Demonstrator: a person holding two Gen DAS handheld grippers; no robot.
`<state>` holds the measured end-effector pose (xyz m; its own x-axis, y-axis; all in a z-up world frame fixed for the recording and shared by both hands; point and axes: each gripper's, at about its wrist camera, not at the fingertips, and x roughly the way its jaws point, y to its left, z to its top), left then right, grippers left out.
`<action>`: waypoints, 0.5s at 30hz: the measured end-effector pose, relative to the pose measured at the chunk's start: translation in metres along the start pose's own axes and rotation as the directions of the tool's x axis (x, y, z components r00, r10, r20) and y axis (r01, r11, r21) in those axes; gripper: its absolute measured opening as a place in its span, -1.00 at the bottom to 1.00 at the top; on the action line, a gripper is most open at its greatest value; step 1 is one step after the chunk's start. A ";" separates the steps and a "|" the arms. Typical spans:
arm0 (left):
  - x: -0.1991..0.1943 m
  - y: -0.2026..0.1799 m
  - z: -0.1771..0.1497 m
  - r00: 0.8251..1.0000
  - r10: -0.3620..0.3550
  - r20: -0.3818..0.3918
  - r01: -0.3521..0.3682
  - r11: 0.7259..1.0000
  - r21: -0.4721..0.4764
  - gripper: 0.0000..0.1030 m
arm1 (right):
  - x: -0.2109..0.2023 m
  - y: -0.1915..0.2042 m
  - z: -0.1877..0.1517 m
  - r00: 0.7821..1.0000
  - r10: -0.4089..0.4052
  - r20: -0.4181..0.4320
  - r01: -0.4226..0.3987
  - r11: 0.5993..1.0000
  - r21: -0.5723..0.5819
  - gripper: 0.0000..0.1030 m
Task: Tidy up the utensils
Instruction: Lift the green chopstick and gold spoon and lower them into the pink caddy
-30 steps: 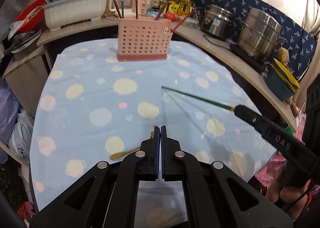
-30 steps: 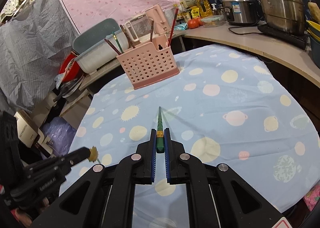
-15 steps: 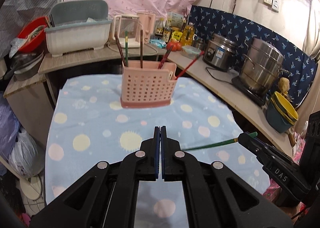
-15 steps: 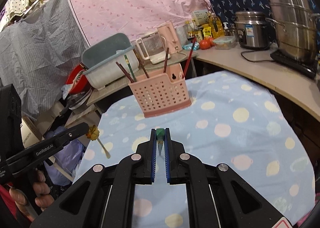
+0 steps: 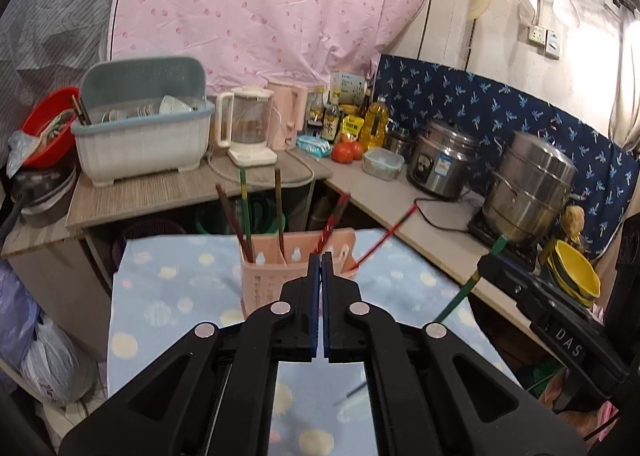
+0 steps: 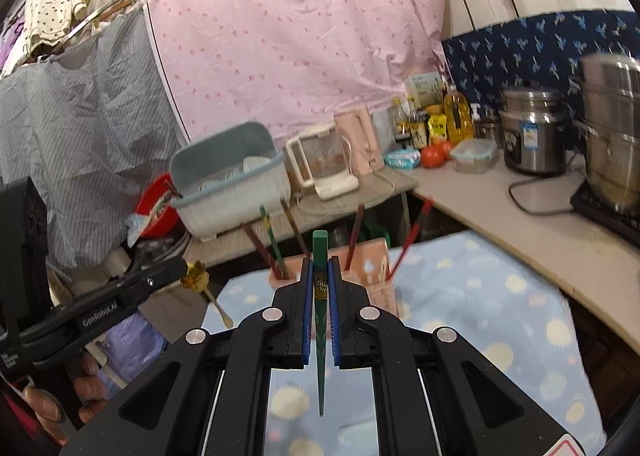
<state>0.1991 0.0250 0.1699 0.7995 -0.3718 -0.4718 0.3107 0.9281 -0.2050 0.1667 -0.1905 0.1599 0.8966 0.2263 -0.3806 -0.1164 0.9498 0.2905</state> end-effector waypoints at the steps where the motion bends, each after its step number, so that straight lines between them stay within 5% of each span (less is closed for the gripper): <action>1: 0.003 0.001 0.008 1.000 0.004 0.010 -0.004 1.000 0.000 -0.99 | 0.004 0.002 0.010 1.000 -0.004 0.017 0.004 1.000 -0.006 -0.87; 8: 0.039 0.010 0.059 0.999 -0.019 0.042 0.019 1.000 -0.007 -0.99 | 0.043 0.005 0.076 0.993 -0.022 0.113 0.024 1.000 -0.013 -0.87; 15: 0.075 0.027 0.074 0.997 -0.075 0.022 0.076 0.993 -0.087 -0.99 | 0.083 0.004 0.105 0.990 -0.033 0.139 0.033 0.999 0.006 -0.87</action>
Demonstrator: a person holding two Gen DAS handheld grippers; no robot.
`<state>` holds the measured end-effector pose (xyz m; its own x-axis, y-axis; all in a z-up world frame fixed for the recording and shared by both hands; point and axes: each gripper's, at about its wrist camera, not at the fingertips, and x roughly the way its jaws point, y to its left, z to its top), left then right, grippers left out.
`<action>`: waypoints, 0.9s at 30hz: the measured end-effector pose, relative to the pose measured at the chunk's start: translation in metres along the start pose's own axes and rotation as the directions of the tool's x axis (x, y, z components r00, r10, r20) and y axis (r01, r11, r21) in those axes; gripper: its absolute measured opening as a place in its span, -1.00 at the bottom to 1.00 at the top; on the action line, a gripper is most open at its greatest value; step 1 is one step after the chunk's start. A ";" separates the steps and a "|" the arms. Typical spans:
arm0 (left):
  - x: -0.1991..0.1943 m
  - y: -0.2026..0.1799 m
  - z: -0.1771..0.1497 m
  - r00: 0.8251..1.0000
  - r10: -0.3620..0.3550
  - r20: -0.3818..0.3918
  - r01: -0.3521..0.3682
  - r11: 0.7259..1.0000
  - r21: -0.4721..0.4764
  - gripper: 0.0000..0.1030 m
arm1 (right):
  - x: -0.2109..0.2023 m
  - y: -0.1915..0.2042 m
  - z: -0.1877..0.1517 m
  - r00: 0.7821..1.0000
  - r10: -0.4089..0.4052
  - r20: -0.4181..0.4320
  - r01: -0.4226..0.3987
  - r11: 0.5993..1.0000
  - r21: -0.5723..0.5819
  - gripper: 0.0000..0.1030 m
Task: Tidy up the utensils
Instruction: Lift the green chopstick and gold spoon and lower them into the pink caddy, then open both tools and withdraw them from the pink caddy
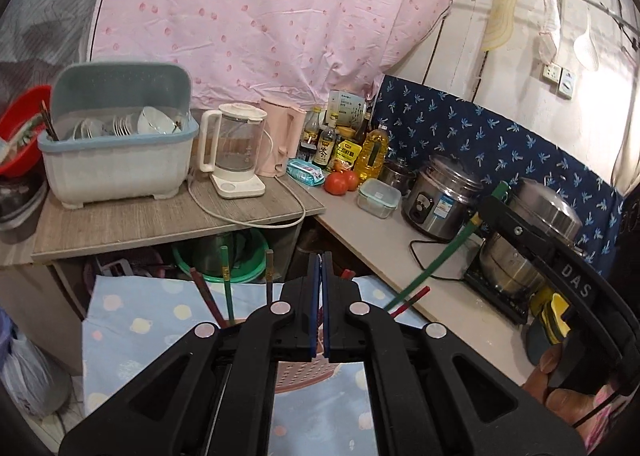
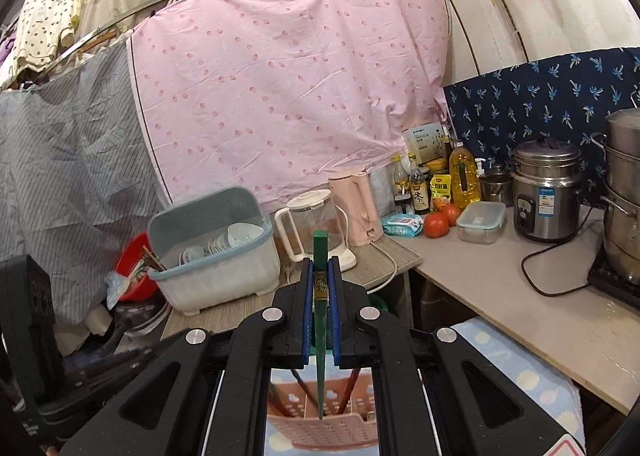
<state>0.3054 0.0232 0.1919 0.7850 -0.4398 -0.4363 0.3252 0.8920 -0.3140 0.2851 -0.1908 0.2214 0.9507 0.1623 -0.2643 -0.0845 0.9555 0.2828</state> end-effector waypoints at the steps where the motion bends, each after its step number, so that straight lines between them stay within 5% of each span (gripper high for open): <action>1: 0.004 0.002 0.000 1.000 -0.004 -0.002 0.004 1.000 -0.007 -0.99 | 0.006 0.000 0.001 1.000 -0.002 0.000 0.002 1.000 0.000 -0.87; 10: 0.035 0.026 -0.010 0.994 -0.101 -0.031 0.096 0.986 -0.137 -0.99 | 0.053 -0.006 -0.016 0.999 -0.017 -0.047 0.018 1.000 0.003 -0.87; 23: 0.067 0.051 -0.039 0.992 -0.069 -0.110 0.046 0.979 -0.200 -0.98 | 0.078 -0.009 -0.056 0.990 -0.028 -0.139 0.026 1.000 -0.012 -0.86; 25: 0.067 0.052 -0.043 0.992 -0.043 -0.115 0.019 0.980 -0.198 -0.88 | 0.075 -0.009 -0.059 0.990 -0.040 -0.132 0.038 0.999 -0.016 -0.74; 27: 0.065 0.052 -0.046 0.993 -0.013 -0.119 -0.010 0.982 -0.186 -0.51 | 0.072 -0.011 -0.060 0.991 -0.049 -0.128 0.048 0.999 -0.012 -0.54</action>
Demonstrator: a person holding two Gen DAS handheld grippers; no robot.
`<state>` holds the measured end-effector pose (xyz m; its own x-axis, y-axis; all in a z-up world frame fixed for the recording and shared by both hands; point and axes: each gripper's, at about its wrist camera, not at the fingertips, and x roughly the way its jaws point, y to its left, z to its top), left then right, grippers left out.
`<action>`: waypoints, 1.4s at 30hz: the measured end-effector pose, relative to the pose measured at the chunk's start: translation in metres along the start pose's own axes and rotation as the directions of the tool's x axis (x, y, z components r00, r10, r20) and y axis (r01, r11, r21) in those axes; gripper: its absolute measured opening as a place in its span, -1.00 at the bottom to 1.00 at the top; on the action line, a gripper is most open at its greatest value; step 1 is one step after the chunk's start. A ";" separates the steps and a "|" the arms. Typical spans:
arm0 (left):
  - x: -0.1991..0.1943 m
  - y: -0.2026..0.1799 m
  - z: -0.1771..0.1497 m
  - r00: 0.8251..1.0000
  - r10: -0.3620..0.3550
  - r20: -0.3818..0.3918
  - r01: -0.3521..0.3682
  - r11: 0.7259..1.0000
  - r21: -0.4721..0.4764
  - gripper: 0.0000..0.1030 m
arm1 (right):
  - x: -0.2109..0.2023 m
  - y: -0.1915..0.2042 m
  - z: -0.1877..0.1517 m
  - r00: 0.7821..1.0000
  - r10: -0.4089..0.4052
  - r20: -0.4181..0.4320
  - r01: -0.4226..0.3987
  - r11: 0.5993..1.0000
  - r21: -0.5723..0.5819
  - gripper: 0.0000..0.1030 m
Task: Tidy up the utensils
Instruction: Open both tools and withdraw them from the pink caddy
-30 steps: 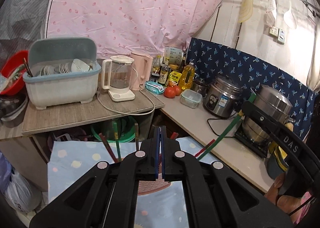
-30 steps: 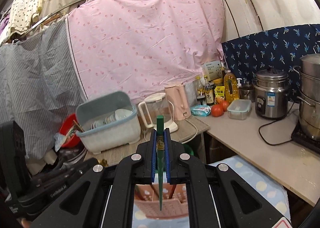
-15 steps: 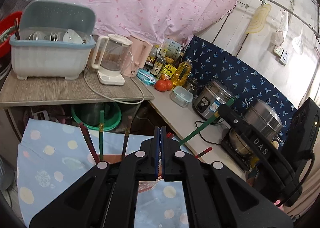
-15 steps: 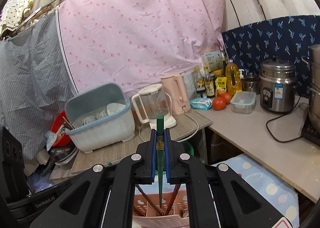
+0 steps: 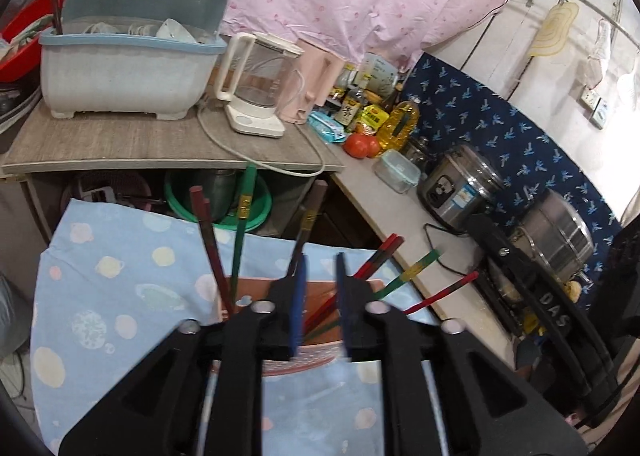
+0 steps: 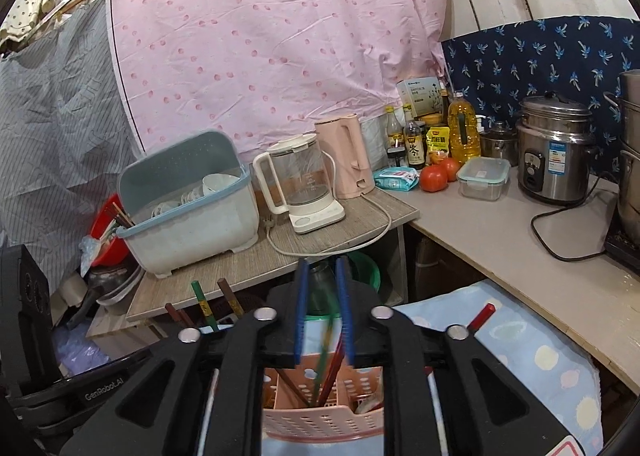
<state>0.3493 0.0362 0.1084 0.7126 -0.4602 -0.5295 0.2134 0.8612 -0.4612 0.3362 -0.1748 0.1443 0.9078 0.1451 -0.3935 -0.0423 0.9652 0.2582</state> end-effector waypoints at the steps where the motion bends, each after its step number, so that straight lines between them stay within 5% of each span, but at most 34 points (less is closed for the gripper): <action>1: -0.002 0.001 -0.001 1.000 0.013 0.003 -0.013 1.000 0.002 -0.45 | -0.002 -0.001 -0.001 1.000 -0.002 0.001 0.002 1.000 0.004 -0.50; 7: -0.015 -0.011 -0.010 0.989 0.147 0.031 -0.149 0.986 0.077 -0.42 | -0.017 -0.001 -0.010 1.000 -0.006 -0.024 0.006 1.000 -0.010 -0.49; 20: -0.063 -0.050 -0.058 0.918 0.373 0.132 -0.395 0.879 0.265 -0.17 | -0.073 -0.001 -0.074 0.987 -0.024 -0.158 0.020 0.999 -0.026 -0.26; 31: -0.081 -0.075 -0.106 0.889 0.435 0.143 -0.457 0.821 0.342 0.24 | -0.113 0.006 -0.116 0.974 -0.060 -0.219 0.049 0.997 -0.055 -0.21; 37: -0.088 -0.077 -0.124 0.882 0.453 0.127 -0.468 0.814 0.345 0.41 | -0.126 0.003 -0.130 0.970 -0.068 -0.233 0.059 0.997 -0.045 -0.04; 42: -0.093 -0.073 -0.137 0.872 0.474 0.117 -0.485 0.813 0.322 0.64 | -0.137 -0.004 -0.138 0.968 -0.097 -0.231 0.091 0.995 -0.038 0.34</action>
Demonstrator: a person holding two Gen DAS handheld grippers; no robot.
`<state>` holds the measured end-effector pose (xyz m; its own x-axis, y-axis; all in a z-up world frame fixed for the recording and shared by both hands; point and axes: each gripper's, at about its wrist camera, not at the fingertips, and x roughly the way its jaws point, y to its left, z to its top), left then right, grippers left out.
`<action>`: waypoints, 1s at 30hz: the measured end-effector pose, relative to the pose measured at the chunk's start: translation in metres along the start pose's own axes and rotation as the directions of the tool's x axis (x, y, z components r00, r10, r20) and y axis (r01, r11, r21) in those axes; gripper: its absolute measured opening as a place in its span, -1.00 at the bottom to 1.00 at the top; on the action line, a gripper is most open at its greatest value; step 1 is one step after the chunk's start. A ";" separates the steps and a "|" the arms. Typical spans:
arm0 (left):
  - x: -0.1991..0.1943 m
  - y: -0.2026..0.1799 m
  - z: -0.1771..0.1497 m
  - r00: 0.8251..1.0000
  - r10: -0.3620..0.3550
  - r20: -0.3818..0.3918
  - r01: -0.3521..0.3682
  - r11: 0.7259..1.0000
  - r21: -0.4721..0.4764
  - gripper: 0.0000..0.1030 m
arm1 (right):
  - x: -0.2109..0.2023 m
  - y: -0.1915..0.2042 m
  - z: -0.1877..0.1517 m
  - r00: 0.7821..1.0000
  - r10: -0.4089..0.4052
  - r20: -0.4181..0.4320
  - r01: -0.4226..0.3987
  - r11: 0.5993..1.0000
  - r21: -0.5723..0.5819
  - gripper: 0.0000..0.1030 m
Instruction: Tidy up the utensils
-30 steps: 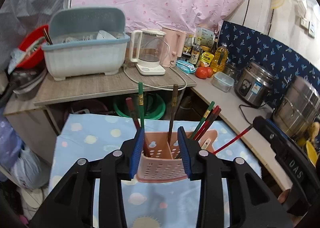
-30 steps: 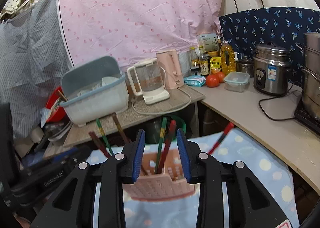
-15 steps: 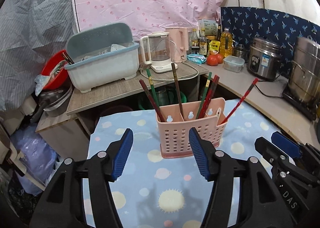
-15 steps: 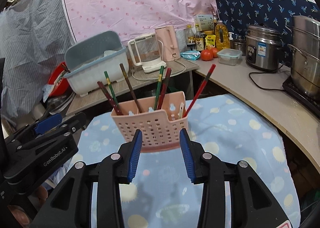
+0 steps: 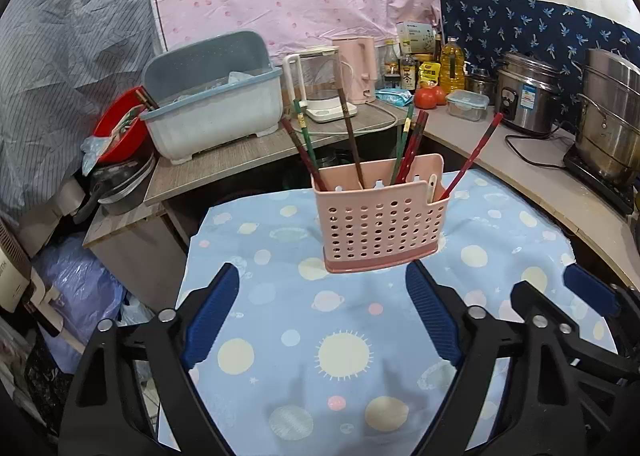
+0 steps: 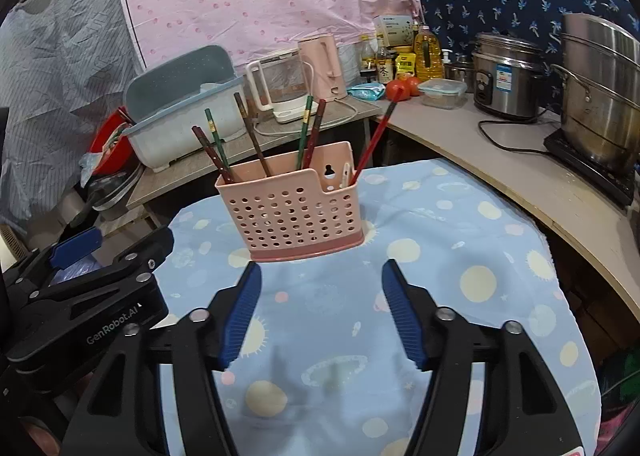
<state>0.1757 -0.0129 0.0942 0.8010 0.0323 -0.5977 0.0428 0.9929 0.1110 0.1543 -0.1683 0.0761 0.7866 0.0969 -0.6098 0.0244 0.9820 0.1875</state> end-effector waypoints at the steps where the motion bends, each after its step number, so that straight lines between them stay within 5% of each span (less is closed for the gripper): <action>1: -0.001 0.001 -0.003 1.000 0.006 -0.001 -0.006 1.000 -0.003 0.66 | -0.002 -0.001 -0.002 1.000 -0.009 0.002 0.009 1.000 0.000 0.40; 5: -0.002 0.002 -0.009 1.000 0.011 -0.015 -0.012 1.000 -0.012 0.77 | -0.006 -0.004 -0.009 1.000 -0.030 -0.007 0.030 1.000 -0.001 0.63; 11: -0.004 0.002 -0.018 0.999 0.013 -0.035 -0.014 1.000 -0.019 0.85 | -0.012 -0.008 -0.020 0.999 -0.053 -0.007 0.053 0.999 0.004 0.69; 13: -0.004 0.003 -0.020 0.999 0.016 -0.042 -0.017 1.000 -0.023 0.86 | -0.014 -0.009 -0.023 0.998 -0.063 -0.003 0.063 0.998 0.004 0.89; 30: -0.002 0.004 -0.042 0.995 0.006 -0.097 -0.010 0.999 -0.042 0.86 | -0.021 -0.007 -0.040 0.993 -0.116 -0.012 0.116 0.993 -0.035 0.88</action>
<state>0.1497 -0.0043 0.0626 0.7394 0.0488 -0.6714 0.0096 0.9965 0.0831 0.1134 -0.1711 0.0568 0.7712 -0.0158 -0.6364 0.0933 0.9917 0.0884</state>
